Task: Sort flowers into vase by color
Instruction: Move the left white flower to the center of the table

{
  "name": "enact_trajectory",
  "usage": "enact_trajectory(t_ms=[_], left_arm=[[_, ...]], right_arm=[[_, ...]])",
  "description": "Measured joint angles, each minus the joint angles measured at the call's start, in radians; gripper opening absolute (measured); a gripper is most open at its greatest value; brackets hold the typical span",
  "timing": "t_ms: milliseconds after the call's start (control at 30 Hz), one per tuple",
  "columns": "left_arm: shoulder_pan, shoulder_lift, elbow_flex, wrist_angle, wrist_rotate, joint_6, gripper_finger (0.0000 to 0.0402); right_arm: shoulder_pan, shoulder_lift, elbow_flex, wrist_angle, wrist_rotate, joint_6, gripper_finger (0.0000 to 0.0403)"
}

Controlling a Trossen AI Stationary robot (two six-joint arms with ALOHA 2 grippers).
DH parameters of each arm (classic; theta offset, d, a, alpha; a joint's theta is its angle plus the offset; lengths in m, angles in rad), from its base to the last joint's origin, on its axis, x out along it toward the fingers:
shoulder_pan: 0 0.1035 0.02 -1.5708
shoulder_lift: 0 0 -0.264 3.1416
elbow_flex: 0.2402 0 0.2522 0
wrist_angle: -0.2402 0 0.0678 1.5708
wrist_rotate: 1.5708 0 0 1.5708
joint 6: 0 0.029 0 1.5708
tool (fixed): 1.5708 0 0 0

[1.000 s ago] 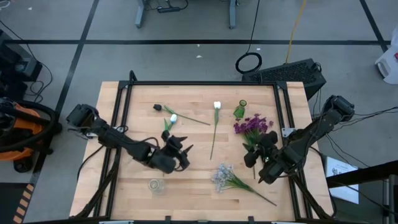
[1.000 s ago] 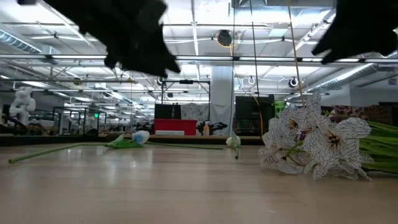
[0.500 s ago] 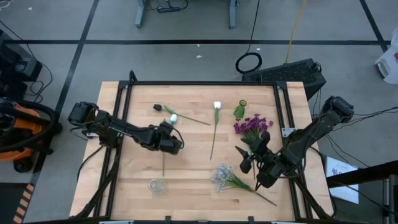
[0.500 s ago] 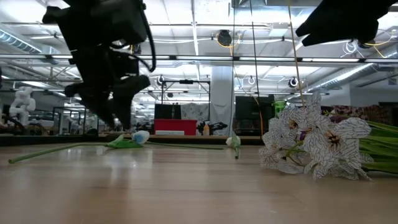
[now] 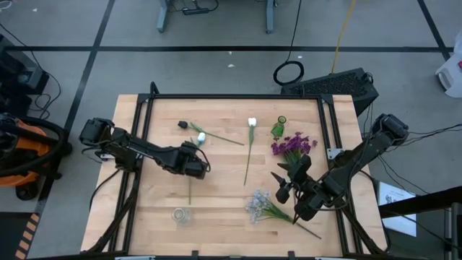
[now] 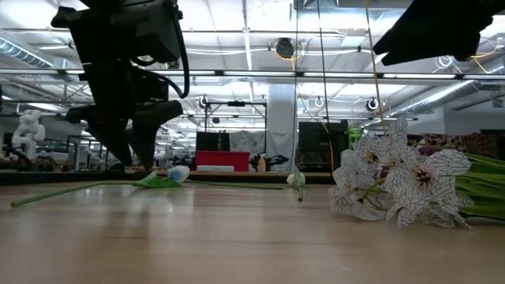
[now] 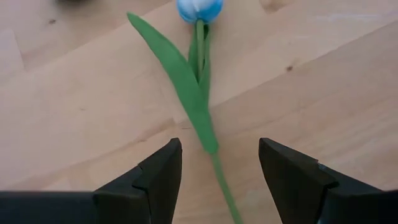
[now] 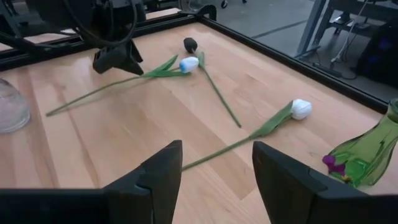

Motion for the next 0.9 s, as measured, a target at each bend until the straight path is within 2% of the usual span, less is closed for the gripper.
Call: enact_trajectory(t_ms=[567,733,900], left_arm=[[-0.022,0.124,0.0,0.048,0.012,-0.042,0.0215],[-0.03,0.133,0.002,0.052,0.0,-0.07,0.0168],[-0.032,0.134,0.001,0.051,-0.011,-0.078,0.0084]], right_arm=[[0.001,-0.001,0.0,0.049,-0.003,-0.004,0.0187],[0.001,-0.001,0.0,0.05,-0.003,-0.004,0.0187],[0.001,-0.001,0.0,0.049,-0.002,-0.006,0.0187]])
